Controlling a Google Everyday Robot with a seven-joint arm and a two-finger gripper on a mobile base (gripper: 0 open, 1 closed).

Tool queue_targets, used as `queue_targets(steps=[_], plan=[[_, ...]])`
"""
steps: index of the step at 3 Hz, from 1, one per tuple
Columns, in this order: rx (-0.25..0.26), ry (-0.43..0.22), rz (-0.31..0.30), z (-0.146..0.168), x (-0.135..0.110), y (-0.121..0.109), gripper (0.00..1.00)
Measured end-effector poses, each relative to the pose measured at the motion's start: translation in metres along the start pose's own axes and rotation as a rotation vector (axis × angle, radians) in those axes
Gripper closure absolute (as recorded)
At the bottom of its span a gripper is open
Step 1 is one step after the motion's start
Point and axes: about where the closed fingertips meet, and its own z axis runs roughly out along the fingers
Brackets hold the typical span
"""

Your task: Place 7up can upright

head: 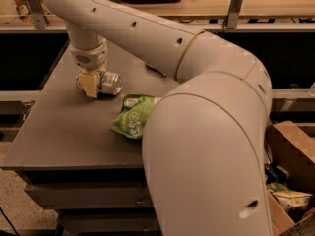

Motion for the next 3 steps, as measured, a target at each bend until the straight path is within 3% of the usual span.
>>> queue_targets(steps=[1,2,3], plan=[[-0.010,-0.079,-0.054,-0.007,-0.004,0.006,0.87],[0.028,-0.184,-0.078,-0.027,0.000,0.007,1.00],[0.033,-0.191,-0.074,-0.025,-0.001,0.004,1.00]])
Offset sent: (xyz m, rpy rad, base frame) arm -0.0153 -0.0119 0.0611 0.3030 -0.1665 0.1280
